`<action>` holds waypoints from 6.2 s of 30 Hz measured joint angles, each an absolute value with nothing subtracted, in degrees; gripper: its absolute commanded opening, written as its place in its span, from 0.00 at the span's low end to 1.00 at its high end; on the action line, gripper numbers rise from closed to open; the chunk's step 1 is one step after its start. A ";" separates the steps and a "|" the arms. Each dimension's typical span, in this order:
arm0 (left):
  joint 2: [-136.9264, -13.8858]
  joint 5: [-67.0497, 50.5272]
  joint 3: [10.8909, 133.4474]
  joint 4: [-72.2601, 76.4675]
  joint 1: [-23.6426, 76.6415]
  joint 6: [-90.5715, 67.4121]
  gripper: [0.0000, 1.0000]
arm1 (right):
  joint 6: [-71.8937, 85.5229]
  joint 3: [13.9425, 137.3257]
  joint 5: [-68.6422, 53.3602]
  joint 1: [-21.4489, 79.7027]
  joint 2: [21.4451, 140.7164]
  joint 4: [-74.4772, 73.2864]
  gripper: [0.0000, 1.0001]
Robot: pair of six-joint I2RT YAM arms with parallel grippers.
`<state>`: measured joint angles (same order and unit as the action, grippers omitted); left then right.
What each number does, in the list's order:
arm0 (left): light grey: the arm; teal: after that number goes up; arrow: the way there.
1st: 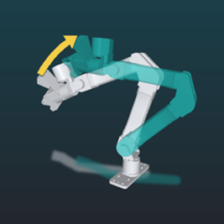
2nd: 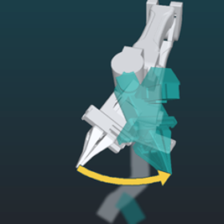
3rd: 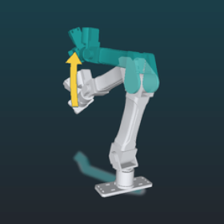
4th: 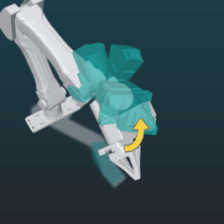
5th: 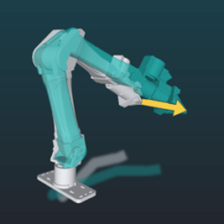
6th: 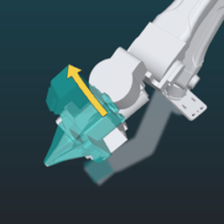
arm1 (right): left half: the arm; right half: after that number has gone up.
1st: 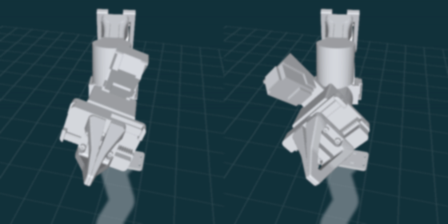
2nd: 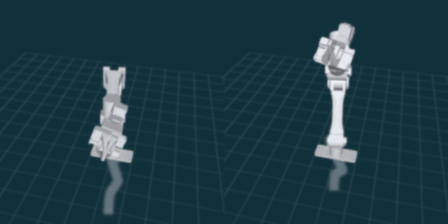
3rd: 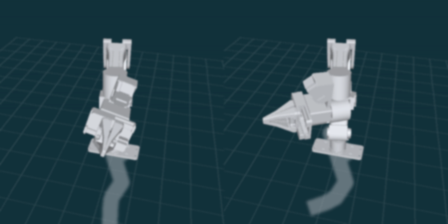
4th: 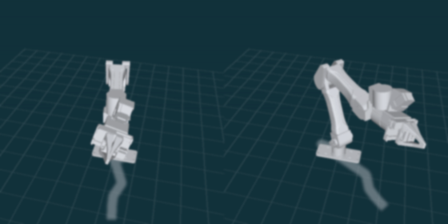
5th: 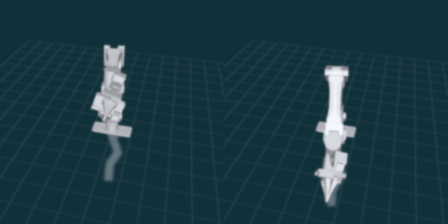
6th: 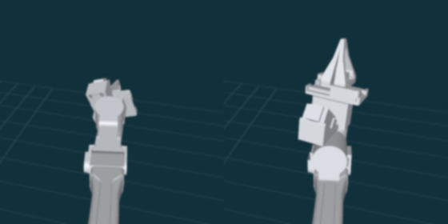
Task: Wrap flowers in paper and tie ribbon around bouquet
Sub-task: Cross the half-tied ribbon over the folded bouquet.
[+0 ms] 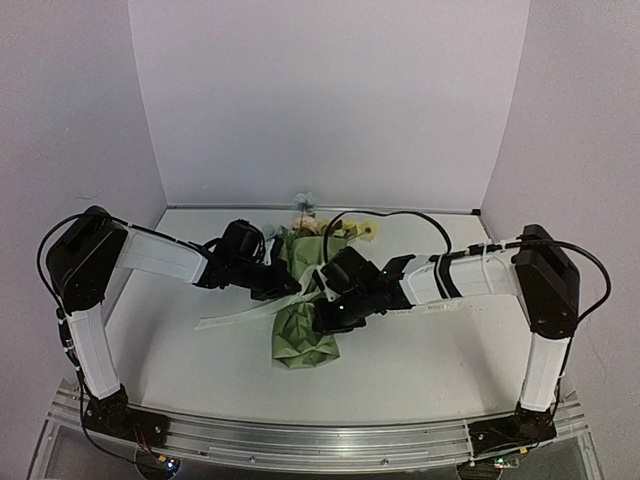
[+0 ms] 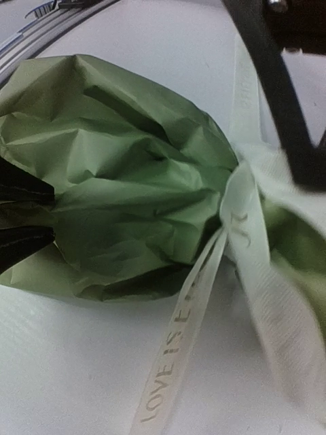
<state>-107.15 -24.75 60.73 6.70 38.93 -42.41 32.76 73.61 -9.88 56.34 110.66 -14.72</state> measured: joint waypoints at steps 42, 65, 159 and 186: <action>-105.03 -26.48 60.73 2.44 37.28 -37.47 0.00 | 60.97 61.56 4.68 41.24 103.57 -22.95 0.68; -104.62 -27.53 60.73 2.44 37.28 -36.80 0.00 | 63.35 65.24 8.37 28.47 107.95 -29.77 0.59; -108.55 -41.03 48.31 36.05 35.05 -39.10 0.04 | 55.74 121.35 -38.65 41.79 133.93 -17.72 0.00; -105.30 -31.86 55.33 21.78 35.95 -24.18 0.21 | 49.10 129.24 -30.41 41.93 139.61 -27.59 0.00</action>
<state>-105.30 -31.86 55.33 21.78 35.95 -24.18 49.10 129.24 -30.41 41.93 139.61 -27.59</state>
